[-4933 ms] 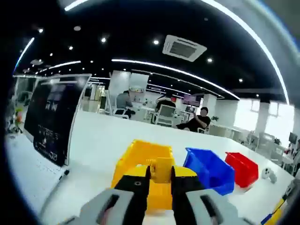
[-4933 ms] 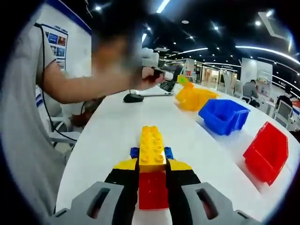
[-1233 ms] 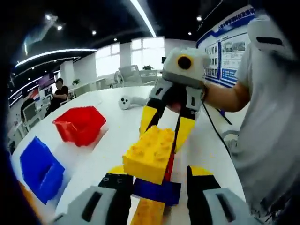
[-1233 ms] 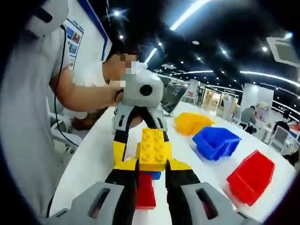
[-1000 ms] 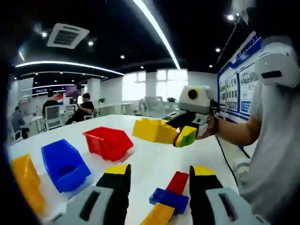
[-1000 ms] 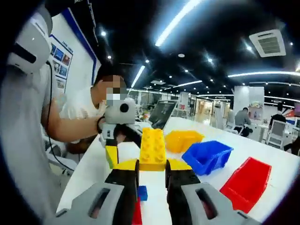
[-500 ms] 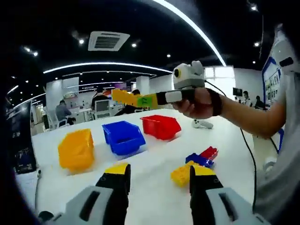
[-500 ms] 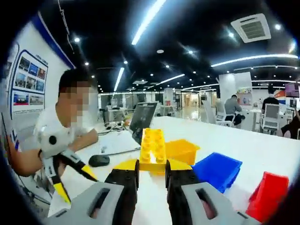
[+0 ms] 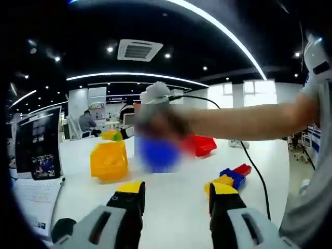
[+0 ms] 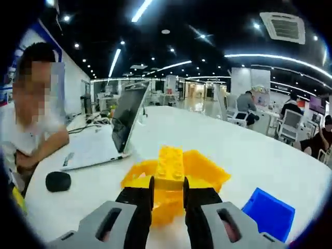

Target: Take apart the toy blocks one by one and place each separated block into its matching bin, sorting the blocks by their type until all the connected pieces are disassembled and separated into the correct bins

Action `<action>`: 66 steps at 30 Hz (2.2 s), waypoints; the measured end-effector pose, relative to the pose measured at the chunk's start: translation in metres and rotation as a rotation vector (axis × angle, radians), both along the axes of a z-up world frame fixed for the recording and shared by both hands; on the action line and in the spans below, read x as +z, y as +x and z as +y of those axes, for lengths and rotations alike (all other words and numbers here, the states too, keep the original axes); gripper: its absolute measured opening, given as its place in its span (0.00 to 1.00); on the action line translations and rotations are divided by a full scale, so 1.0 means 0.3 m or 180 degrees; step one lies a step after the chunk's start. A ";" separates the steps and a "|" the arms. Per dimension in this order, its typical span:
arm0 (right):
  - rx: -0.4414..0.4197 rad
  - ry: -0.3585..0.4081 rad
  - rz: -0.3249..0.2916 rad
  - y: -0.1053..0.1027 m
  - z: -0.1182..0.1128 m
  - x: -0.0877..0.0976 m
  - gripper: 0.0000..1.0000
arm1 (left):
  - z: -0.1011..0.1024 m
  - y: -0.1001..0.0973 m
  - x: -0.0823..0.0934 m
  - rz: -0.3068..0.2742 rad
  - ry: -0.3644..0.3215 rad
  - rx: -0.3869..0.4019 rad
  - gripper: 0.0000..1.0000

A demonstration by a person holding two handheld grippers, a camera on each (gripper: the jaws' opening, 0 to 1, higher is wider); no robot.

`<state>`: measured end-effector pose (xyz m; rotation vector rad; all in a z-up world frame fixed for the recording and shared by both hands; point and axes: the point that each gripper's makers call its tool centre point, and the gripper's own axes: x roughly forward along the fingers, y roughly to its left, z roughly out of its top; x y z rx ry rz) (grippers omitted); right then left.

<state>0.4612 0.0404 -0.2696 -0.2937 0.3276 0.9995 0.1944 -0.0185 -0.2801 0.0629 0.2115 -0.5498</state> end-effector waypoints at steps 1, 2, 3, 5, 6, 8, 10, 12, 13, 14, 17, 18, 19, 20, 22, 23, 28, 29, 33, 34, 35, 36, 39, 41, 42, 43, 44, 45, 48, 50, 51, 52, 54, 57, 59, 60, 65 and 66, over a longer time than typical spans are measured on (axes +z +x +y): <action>0.0101 0.0030 -0.0017 -0.004 0.015 0.003 0.25 | -0.006 -0.002 -0.005 0.0022 0.0018 -0.0013 0.51; 0.0088 0.0045 -0.0017 0.044 0.027 0.002 0.29 | -0.007 -0.004 -0.012 0.0053 0.0055 -0.0020 0.51; 0.0024 0.0049 -0.0071 0.068 0.020 0.006 0.40 | -0.007 -0.004 -0.013 0.0057 0.0066 -0.0018 0.51; -0.0033 0.0066 -0.0136 0.087 0.003 0.020 0.48 | -0.007 -0.005 -0.010 0.0032 0.0090 -0.0024 0.51; -0.0019 0.0117 -0.0077 0.061 -0.009 0.026 0.43 | -0.011 -0.006 -0.005 0.0027 0.0044 -0.0039 0.51; 0.0030 0.0248 -0.0019 0.032 -0.009 0.049 0.41 | -0.016 -0.006 0.002 0.0010 0.0007 -0.0054 0.51; 0.0078 0.0251 -0.0089 0.003 -0.028 0.075 0.41 | -0.017 0.001 0.002 0.0019 -0.0013 -0.0049 0.51; 0.0107 0.0307 -0.0115 -0.032 -0.067 0.103 0.41 | -0.020 0.009 -0.004 0.0035 -0.0026 -0.0048 0.51; 0.0111 0.0355 -0.0093 -0.045 -0.085 0.114 0.41 | -0.024 0.012 -0.007 0.0036 -0.0033 -0.0055 0.51; 0.0132 0.0385 -0.0070 -0.067 -0.104 0.121 0.41 | -0.029 0.016 -0.008 0.0036 -0.0041 -0.0063 0.51; 0.0190 0.0408 -0.0039 -0.086 -0.141 0.133 0.41 | -0.046 0.023 -0.010 0.0041 -0.0059 -0.0092 0.51; 0.0243 0.0444 -0.0079 -0.137 -0.193 0.146 0.41 | -0.064 0.024 -0.010 0.0040 -0.0055 -0.0135 0.51; 0.0225 0.0509 -0.0040 -0.163 -0.232 0.152 0.42 | -0.081 0.019 -0.012 0.0047 -0.0023 -0.0210 0.50; 0.0254 0.0551 0.0073 -0.210 -0.272 0.147 0.41 | -0.100 0.013 -0.013 0.0035 0.0055 -0.0317 0.50; 0.0322 0.0627 0.0157 -0.276 -0.341 0.146 0.42 | -0.131 0.010 -0.011 0.0013 0.0154 -0.0451 0.50; 0.0350 0.0631 0.0207 -0.315 -0.387 0.139 0.43 | -0.141 0.009 -0.009 0.0017 0.0160 -0.0487 0.50; 0.0532 0.0643 0.0054 -0.491 -0.617 0.121 0.45 | -0.205 0.040 -0.039 0.0085 0.0442 -0.0822 0.50; 0.0536 0.0615 0.0021 -0.522 -0.653 0.111 0.47 | -0.219 0.045 -0.053 0.0112 0.0540 -0.0910 0.50; 0.0838 0.0342 0.0162 -0.690 -0.736 0.009 0.52 | -0.298 0.052 -0.077 0.0186 0.0720 -0.1332 0.50; 0.0911 0.0187 0.0164 -0.724 -0.750 -0.029 0.54 | -0.322 0.051 -0.079 0.0190 0.0763 -0.1452 0.49; 0.0967 0.0043 0.0197 -0.750 -0.764 -0.067 0.57 | -0.344 0.047 -0.083 0.0200 0.0824 -0.1574 0.49; 0.1048 -0.0083 0.0213 -0.781 -0.771 -0.101 0.60 | -0.365 0.044 -0.089 0.0202 0.0900 -0.1694 0.49; 0.1212 -0.0230 0.0301 -0.836 -0.764 -0.161 0.66 | -0.409 0.040 -0.118 0.0228 0.1158 -0.1958 0.49; 0.1230 -0.0356 0.0228 -0.842 -0.753 -0.181 0.64 | -0.431 0.038 -0.149 0.0280 0.1379 -0.2130 0.49; 0.1255 -0.0458 0.0160 -0.840 -0.751 -0.192 0.63 | -0.439 0.041 -0.166 0.0304 0.1488 -0.2187 0.49; 0.1278 -0.0554 0.0117 -0.840 -0.746 -0.204 0.61 | -0.443 0.050 -0.186 0.0331 0.1623 -0.2225 0.48; 0.1322 -0.0629 0.0077 -0.842 -0.745 -0.216 0.58 | -0.445 0.058 -0.198 0.0347 0.1705 -0.2236 0.48; 0.1341 -0.0658 0.0048 -0.844 -0.738 -0.222 0.54 | -0.448 0.062 -0.207 0.0372 0.1740 -0.2252 0.47; 0.1347 -0.0619 0.0082 -0.845 -0.729 -0.225 0.44 | -0.456 0.070 -0.214 0.0394 0.1767 -0.2290 0.45; 0.1325 -0.0585 0.0053 -0.838 -0.731 -0.223 0.44 | -0.460 0.064 -0.222 0.0531 0.1683 -0.2327 0.37; 0.1340 -0.0591 0.0052 -0.839 -0.731 -0.223 0.43 | -0.458 0.069 -0.221 0.0522 0.1683 -0.2320 0.34; 0.1359 -0.0616 0.0024 -0.841 -0.735 -0.223 0.43 | -0.457 0.071 -0.217 0.0543 0.1646 -0.2302 0.31; 0.1386 -0.0639 -0.0022 -0.847 -0.733 -0.221 0.41 | -0.454 0.069 -0.214 0.0585 0.1604 -0.2304 0.28; 0.1400 -0.0724 -0.0064 -0.841 -0.730 -0.228 0.41 | -0.454 0.062 -0.214 0.0554 0.1594 -0.2335 0.27; 0.1401 -0.0755 -0.0045 -0.840 -0.732 -0.230 0.41 | -0.455 0.057 -0.215 0.0489 0.1612 -0.2341 0.26; 0.1400 -0.0772 -0.0030 -0.840 -0.733 -0.230 0.40 | -0.456 0.055 -0.214 0.0448 0.1624 -0.2344 0.26; 0.1398 -0.0881 0.0005 -0.842 -0.734 -0.235 0.40 | -0.457 0.050 -0.206 0.0176 0.1785 -0.2325 0.25; 0.1393 -0.0886 0.0010 -0.842 -0.735 -0.234 0.40 | -0.456 0.052 -0.204 0.0116 0.1839 -0.2316 0.24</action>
